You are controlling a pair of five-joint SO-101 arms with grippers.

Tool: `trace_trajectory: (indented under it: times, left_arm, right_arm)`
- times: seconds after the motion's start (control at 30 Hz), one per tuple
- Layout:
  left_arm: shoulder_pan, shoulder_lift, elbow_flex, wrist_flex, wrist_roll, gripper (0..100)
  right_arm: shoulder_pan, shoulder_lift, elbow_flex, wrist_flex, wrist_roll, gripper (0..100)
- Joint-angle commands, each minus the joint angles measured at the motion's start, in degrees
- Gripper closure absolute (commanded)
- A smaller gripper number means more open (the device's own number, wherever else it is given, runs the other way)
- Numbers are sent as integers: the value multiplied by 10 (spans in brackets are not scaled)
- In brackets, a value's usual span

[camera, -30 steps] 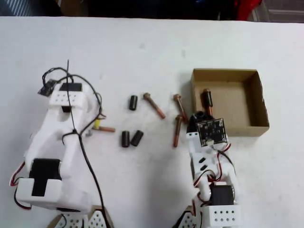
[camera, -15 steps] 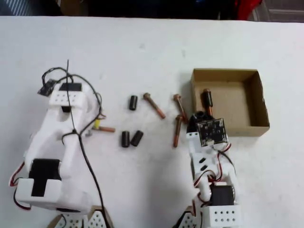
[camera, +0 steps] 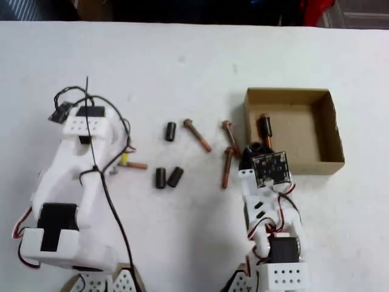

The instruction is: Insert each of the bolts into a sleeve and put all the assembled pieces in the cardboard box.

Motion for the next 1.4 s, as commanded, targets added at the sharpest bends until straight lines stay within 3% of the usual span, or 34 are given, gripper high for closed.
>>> trace_trajectory:
  times: [0.0,0.27,1.37]
  left_arm:
    - [-5,-2,-3,-7,6,872]
    - [-5,-2,-3,-8,40,872]
    - [-7,51,3,-99,39,872]
  right_arm:
    - [-1,-7,4,-9,0,982]
    - [-1,-7,4,-9,0,982]
    - [-1,-7,4,-7,0,981]
